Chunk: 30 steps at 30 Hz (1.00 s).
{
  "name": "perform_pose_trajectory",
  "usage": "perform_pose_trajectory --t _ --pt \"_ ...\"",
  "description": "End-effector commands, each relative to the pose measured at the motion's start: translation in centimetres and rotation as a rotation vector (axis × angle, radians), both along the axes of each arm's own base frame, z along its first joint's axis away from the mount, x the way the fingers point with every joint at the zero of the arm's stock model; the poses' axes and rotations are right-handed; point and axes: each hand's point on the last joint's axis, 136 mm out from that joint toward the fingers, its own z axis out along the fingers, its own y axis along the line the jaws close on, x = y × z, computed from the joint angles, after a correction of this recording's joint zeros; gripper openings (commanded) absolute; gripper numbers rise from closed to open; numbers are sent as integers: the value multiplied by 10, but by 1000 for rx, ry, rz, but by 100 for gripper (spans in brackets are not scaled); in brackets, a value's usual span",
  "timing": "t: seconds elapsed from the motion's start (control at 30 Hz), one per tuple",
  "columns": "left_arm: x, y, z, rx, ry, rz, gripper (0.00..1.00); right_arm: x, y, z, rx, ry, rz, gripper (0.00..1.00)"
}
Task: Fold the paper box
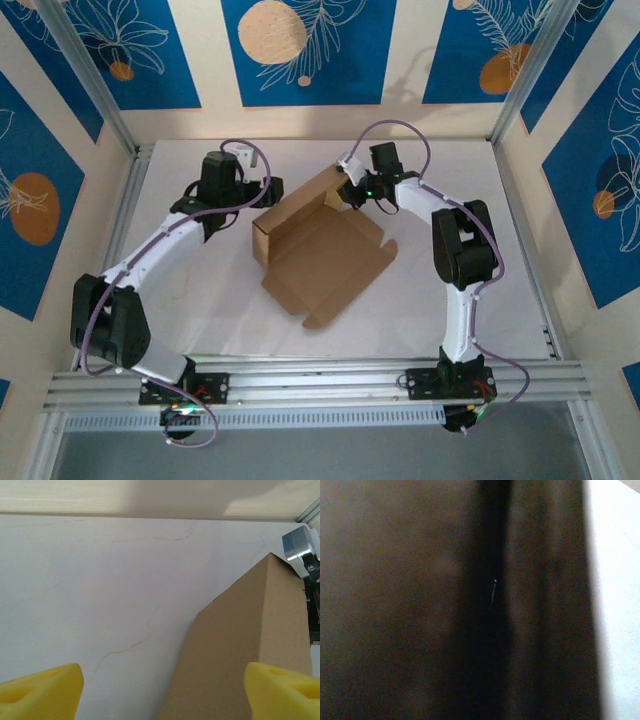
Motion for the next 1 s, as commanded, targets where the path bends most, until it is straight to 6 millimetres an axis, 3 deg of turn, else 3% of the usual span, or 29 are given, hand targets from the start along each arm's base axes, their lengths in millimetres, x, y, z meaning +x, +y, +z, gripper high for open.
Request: perform_pose_trajectory --t 0.0,0.13,0.33,0.47,0.73,0.97 --pt "20 -12 8 -91 -35 -68 86 -6 5 24 50 -36 37 11" --pt "26 -59 7 -313 39 -270 82 -4 9 20 26 -10 20 12" --pt "30 -90 4 -661 97 -438 71 -8 23 22 11 -19 43 16" --pt "37 -98 -2 -774 129 -473 69 -13 29 23 15 -14 62 21" --pt "37 -97 -36 -738 179 -446 68 -14 37 24 63 -20 88 34" --pt "38 -102 -39 -749 188 -470 67 -7 40 36 159 -98 116 45"
